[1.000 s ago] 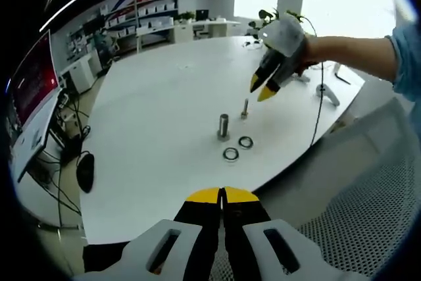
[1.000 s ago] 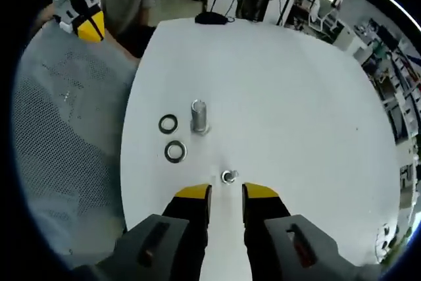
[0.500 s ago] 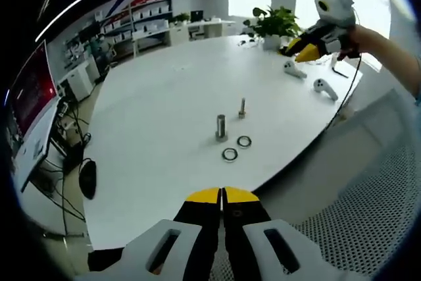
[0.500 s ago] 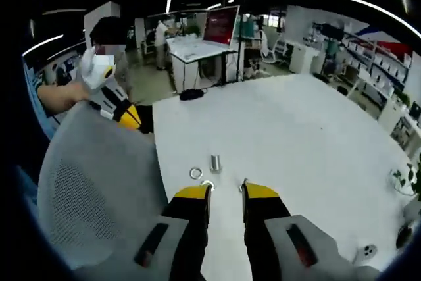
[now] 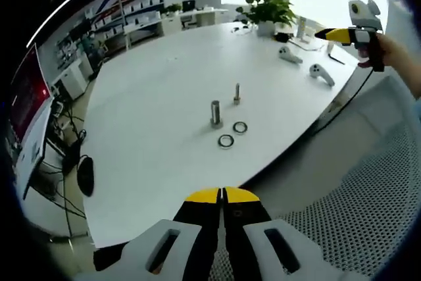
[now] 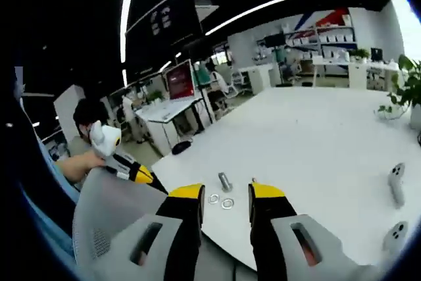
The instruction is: Place the washer onto the threaded stud by aligning its center hole with the stud, sliding it down to the base, and recovering from edge contact or off-axis alignment until the washer reaches the visible bottom stop.
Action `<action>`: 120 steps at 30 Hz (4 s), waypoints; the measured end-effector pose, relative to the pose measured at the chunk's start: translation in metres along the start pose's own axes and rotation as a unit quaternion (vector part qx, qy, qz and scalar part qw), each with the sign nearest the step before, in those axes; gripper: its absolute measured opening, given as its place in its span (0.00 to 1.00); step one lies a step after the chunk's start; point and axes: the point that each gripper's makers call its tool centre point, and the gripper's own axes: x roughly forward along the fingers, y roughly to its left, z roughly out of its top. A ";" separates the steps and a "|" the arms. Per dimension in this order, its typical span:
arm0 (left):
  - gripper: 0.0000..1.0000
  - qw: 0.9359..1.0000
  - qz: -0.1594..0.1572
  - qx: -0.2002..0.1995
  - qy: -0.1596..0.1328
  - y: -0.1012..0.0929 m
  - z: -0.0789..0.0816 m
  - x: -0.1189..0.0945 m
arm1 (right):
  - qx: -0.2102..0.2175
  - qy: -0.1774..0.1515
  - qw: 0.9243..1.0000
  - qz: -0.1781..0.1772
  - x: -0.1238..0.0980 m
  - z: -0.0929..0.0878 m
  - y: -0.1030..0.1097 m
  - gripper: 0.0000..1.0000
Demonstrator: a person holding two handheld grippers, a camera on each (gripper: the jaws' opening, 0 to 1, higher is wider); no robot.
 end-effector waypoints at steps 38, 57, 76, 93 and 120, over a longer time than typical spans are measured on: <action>0.00 1.000 0.011 -0.003 -0.020 0.004 0.006 -0.003 | -0.059 0.039 0.993 -0.095 -0.012 -0.059 0.012 0.38; 0.02 0.997 0.015 0.006 -0.080 0.004 0.027 -0.013 | -0.088 0.076 0.985 -0.124 -0.014 -0.067 0.003 0.36; 0.20 0.996 0.026 0.050 -0.068 0.042 0.056 -0.031 | -0.072 0.079 0.987 -0.118 -0.013 -0.070 0.004 0.35; 0.39 0.966 -0.050 0.254 0.013 0.047 0.066 0.011 | -0.067 0.089 0.986 -0.126 -0.015 -0.073 0.001 0.35; 0.58 0.889 -0.176 0.402 0.133 0.025 0.020 0.103 | -0.053 0.076 0.986 -0.140 -0.018 -0.071 -0.004 0.32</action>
